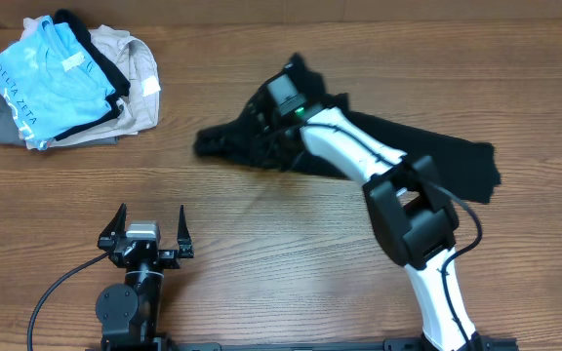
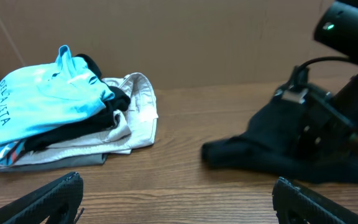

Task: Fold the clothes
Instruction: 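Grasp the black shirt and drag it leftward to table center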

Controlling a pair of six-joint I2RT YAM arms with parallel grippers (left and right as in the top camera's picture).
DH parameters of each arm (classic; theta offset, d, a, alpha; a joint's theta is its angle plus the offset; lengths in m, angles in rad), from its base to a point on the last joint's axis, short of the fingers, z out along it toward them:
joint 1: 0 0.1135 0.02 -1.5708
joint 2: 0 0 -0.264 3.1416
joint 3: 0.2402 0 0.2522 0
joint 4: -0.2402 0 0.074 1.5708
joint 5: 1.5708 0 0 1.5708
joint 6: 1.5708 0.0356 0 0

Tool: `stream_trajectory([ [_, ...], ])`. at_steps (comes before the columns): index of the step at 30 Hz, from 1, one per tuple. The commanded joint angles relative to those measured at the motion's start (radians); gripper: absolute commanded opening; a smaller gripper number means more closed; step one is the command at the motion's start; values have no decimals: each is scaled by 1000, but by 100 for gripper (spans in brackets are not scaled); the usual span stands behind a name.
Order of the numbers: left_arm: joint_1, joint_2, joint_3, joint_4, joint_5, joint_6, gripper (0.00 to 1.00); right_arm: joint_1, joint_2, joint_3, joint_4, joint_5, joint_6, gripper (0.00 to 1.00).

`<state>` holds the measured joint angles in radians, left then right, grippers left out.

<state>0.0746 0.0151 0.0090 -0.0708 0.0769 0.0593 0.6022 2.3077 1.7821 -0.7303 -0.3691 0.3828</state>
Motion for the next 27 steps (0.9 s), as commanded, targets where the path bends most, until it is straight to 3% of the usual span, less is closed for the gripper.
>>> stream_trajectory([
  [1, 5, -11, -4, 0, -6, 15, 100, 45, -27, 20, 4, -14, 67, 4],
  [4, 5, -11, -4, 0, -6, 16, 100, 83, -64, 21, 15, 34, 67, 8],
  [5, 5, -11, -4, 0, -6, 16, 100, 89, -81, 27, 14, 62, 66, 15],
  [8, 5, -11, -4, 0, -6, 16, 100, 86, -133, 50, 10, 114, 63, 50],
  [12, 5, -11, -4, 0, -6, 16, 100, 45, -212, 108, -47, 132, 50, 67],
  [15, 5, -11, -4, 0, -6, 15, 100, -4, -267, 161, -109, 133, -2, 96],
  [21, 5, -11, -4, 0, -6, 16, 100, -159, -332, 190, -138, 135, -48, 100],
  [27, 5, -11, -4, 0, -6, 16, 100, -346, -285, 187, -136, 146, -149, 100],
])
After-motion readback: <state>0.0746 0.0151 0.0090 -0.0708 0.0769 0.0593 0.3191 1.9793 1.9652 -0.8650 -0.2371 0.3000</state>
